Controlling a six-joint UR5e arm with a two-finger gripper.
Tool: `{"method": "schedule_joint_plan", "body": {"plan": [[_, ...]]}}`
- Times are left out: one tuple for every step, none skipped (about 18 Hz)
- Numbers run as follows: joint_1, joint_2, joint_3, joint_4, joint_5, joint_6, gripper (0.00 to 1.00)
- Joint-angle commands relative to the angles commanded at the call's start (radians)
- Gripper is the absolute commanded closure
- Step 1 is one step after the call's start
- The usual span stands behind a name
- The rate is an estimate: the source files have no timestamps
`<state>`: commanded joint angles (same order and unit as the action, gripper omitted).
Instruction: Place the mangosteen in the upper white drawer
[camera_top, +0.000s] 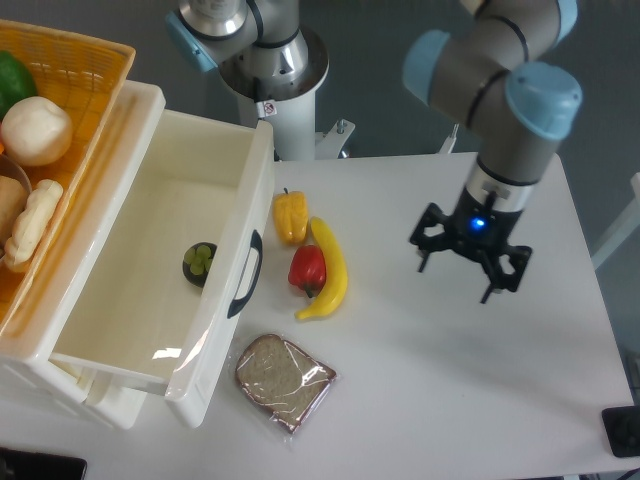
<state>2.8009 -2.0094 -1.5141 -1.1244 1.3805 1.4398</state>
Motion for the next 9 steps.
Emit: {"method": "schedule_joint_plan", "body": {"plan": [[0.005, -0.006, 0.003, 0.000, 0.030, 0.064, 0.00], [0.009, -0.009, 0.003, -0.002, 0.072, 0.127, 0.00], [0.011, -0.018, 0.003, -0.003, 0.112, 0.186, 0.00], [0.020, -0.034, 0.006, -0.003, 0.141, 0.238, 0.00], [0.023, -0.049, 0.014, -0.003, 0.159, 0.278, 0.00], [0.023, -0.060, 0.024, -0.003, 0.170, 0.295, 0.00], [0.022, -0.063, 0.035, -0.003, 0.173, 0.298, 0.00], [0.022, -0.065, 0.038, -0.003, 0.173, 0.295, 0.00], [0.022, -0.068, 0.040, -0.003, 0.172, 0.294, 0.00]]}}
